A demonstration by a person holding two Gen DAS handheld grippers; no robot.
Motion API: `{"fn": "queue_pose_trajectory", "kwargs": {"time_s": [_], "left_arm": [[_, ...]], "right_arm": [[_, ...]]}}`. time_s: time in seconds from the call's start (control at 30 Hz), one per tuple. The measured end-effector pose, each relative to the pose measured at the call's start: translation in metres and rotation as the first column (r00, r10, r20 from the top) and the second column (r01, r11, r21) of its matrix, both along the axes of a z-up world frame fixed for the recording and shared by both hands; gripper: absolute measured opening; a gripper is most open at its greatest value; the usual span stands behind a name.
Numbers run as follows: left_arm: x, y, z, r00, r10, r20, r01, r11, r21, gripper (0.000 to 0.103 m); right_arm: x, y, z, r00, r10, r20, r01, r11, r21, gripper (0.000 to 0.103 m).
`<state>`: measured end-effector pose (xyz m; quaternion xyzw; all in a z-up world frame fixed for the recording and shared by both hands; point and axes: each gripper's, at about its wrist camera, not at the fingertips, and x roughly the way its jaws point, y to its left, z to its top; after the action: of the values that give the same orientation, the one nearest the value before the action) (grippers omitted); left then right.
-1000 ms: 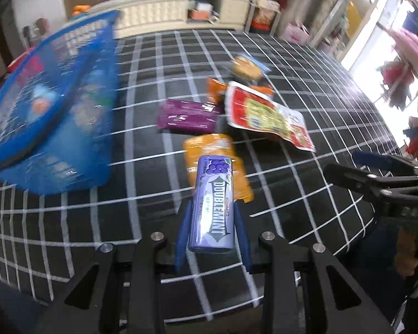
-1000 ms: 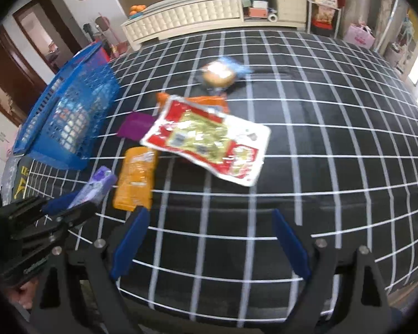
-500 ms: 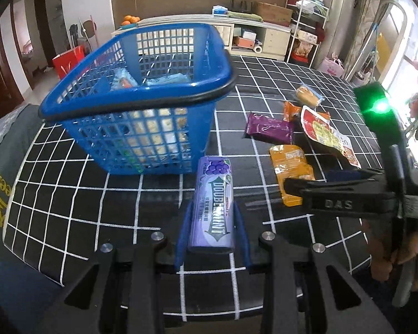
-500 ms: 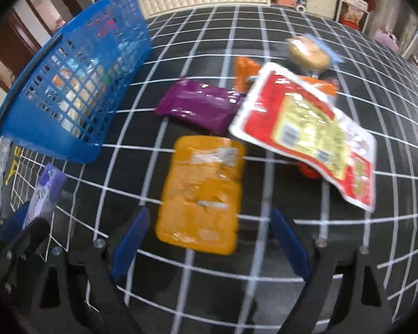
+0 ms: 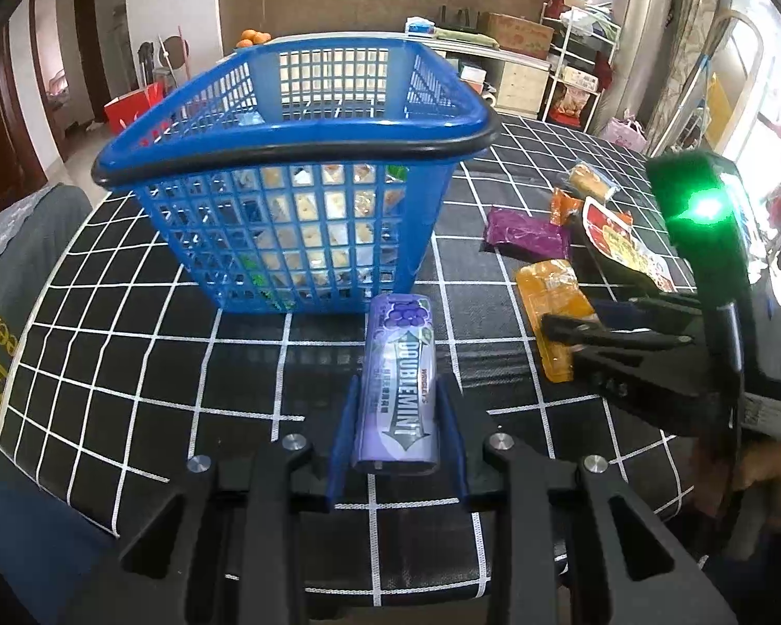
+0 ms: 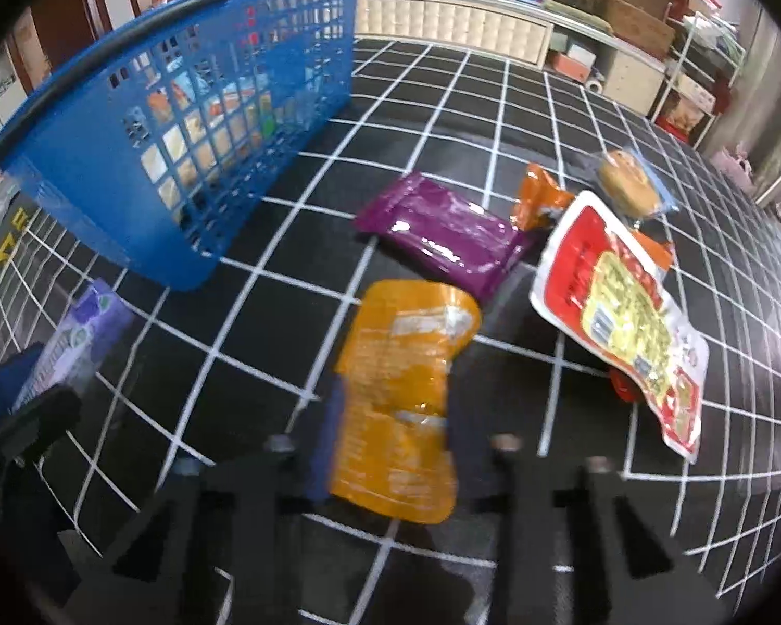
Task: Organize snacks
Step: 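Grasp the orange translucent packet with the right tool while the left tool holds the gum, then carry the gum box and orange packet over the blue basket with both tools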
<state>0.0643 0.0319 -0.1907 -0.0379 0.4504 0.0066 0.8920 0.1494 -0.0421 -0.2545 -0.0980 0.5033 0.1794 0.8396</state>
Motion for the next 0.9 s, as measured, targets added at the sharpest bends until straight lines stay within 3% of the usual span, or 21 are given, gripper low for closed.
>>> {"fn": "queue_pose_trajectory", "kwargs": {"time_s": [0.27,0.53,0.73,0.9], "left_arm": [[-0.009,0.001,0.016,1.0,0.01,0.023,-0.01,1.0,-0.022,0.029],[-0.016,0.009,0.054,0.997,0.019,0.078,-0.014,0.998,-0.062,0.029],[-0.011,0.027,0.09,0.992,0.031,0.125,-0.024,0.998,-0.062,0.028],[-0.008,0.04,0.115,0.993,0.006,0.12,0.003,0.997,-0.073,0.028]], "right_arm": [[-0.013,-0.012,0.013,1.0,0.0,-0.008,0.001,0.996,0.094,0.016],[-0.03,-0.025,0.066,0.999,-0.019,0.044,0.007,0.968,0.253,0.015],[-0.033,-0.024,0.11,0.993,-0.005,0.115,-0.033,0.945,0.324,0.015],[-0.03,-0.013,0.141,0.987,0.017,0.162,-0.075,0.93,0.359,0.015]]}}
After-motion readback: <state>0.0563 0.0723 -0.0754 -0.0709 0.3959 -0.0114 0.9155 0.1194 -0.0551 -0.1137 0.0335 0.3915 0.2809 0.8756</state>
